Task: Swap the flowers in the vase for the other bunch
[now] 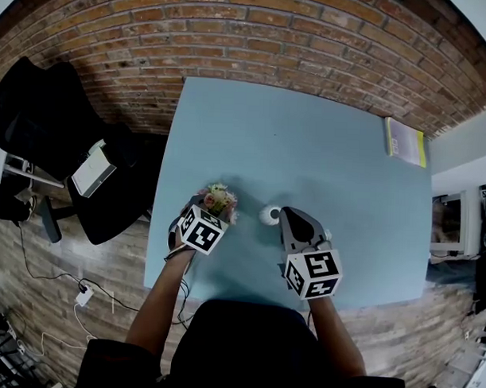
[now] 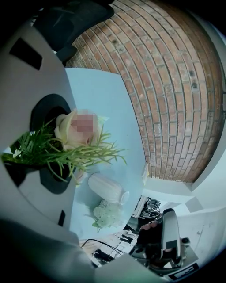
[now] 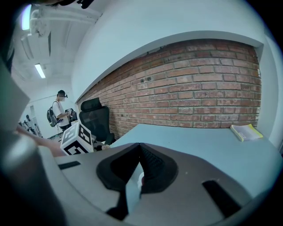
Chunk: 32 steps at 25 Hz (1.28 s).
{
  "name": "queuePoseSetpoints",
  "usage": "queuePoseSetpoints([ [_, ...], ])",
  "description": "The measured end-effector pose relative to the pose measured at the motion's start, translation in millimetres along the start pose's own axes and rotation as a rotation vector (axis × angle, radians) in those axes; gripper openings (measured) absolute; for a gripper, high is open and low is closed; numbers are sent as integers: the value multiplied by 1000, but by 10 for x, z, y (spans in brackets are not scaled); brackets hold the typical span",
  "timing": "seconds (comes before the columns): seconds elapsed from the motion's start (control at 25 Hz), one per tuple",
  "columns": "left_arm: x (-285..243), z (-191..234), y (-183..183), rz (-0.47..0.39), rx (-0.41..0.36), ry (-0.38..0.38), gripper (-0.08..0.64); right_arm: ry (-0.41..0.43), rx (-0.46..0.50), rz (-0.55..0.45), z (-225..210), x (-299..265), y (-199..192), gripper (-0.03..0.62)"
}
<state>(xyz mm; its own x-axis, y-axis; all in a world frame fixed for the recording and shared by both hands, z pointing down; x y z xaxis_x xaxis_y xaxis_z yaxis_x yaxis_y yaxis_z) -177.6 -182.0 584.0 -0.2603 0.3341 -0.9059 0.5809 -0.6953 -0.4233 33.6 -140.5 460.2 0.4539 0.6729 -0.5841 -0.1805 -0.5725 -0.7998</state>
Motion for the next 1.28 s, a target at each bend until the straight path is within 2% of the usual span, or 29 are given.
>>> queuePoseSetpoints([
  [0.56, 311, -96, 104, -81, 2, 48, 129, 16, 14, -17, 53, 163, -34, 12],
  [1.04, 705, -249, 278, -193, -13, 74, 115, 11, 34, -30, 76, 344, -74, 12],
  [1.28, 869, -336, 412, -263, 13, 83, 115, 13, 40, -44, 97, 409, -85, 12],
])
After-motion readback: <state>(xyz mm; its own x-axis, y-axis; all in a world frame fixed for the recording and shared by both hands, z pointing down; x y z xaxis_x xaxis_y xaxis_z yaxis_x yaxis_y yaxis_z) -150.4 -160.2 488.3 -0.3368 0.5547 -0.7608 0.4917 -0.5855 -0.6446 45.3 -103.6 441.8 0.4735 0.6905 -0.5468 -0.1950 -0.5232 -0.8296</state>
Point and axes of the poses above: the fingertips, and each gripper's own axes: x backward along the fingers, z to its left, y out of its top, the point moved 8 cm from there along x, backward along the fingers, and after that the axes turned 9 degrees about z, right-handed, at the moved point
